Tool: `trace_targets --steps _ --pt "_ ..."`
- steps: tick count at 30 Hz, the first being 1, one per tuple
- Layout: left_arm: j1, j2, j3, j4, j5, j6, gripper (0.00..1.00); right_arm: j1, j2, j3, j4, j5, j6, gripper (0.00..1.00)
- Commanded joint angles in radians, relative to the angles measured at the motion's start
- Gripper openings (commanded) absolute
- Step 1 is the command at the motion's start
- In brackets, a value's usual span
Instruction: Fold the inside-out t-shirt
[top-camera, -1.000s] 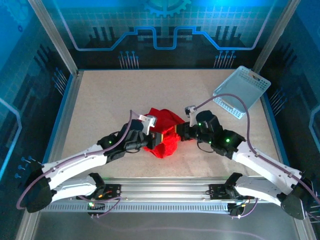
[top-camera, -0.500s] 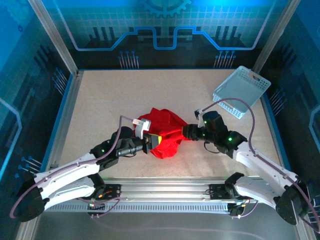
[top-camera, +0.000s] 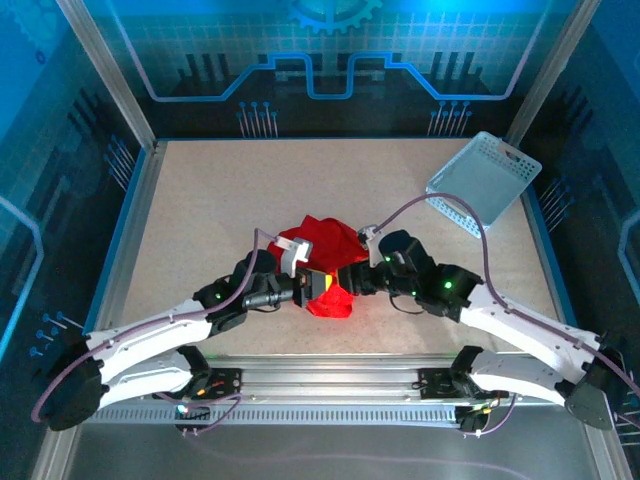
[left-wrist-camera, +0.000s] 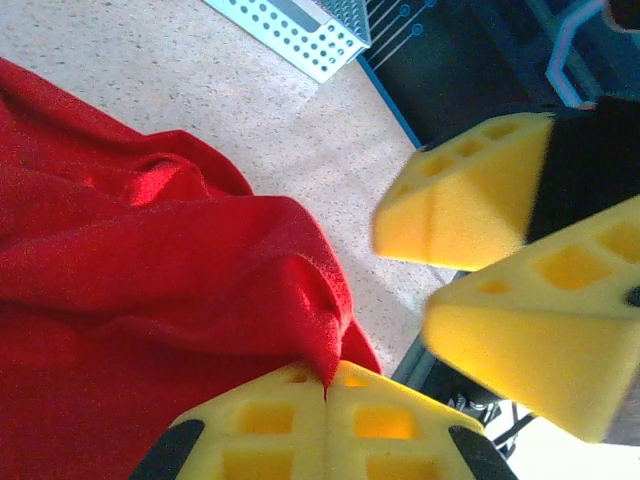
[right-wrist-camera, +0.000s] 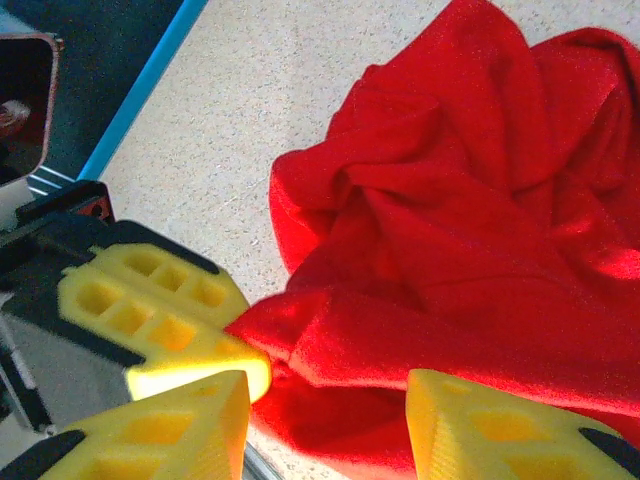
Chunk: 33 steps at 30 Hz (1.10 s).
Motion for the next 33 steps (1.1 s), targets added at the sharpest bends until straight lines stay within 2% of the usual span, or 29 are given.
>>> trace_targets --steps 1,8,13,19,23,27,33 --pt "0.003 0.003 0.031 0.051 0.055 -0.011 0.00 0.012 0.025 -0.008 0.095 -0.062 0.059 0.46" --pt "0.004 0.009 0.026 0.063 0.062 -0.010 0.00 0.020 0.076 -0.005 0.104 -0.064 0.072 0.38" --pt "0.003 0.008 0.021 0.081 0.075 -0.009 0.00 0.021 0.079 0.013 0.049 -0.011 0.057 0.27" --pt "0.003 -0.011 0.010 0.091 0.068 -0.003 0.00 0.004 0.079 0.011 0.018 0.001 0.055 0.32" --pt "0.003 -0.010 0.005 0.104 0.073 -0.001 0.00 -0.016 0.083 0.007 0.071 -0.096 0.065 0.33" --pt "0.003 -0.010 0.002 0.121 0.076 0.000 0.00 -0.019 0.111 0.025 0.050 -0.083 0.060 0.22" --pt "0.003 -0.022 -0.002 0.121 0.076 0.006 0.00 -0.025 0.102 0.043 -0.012 0.013 0.038 0.09"
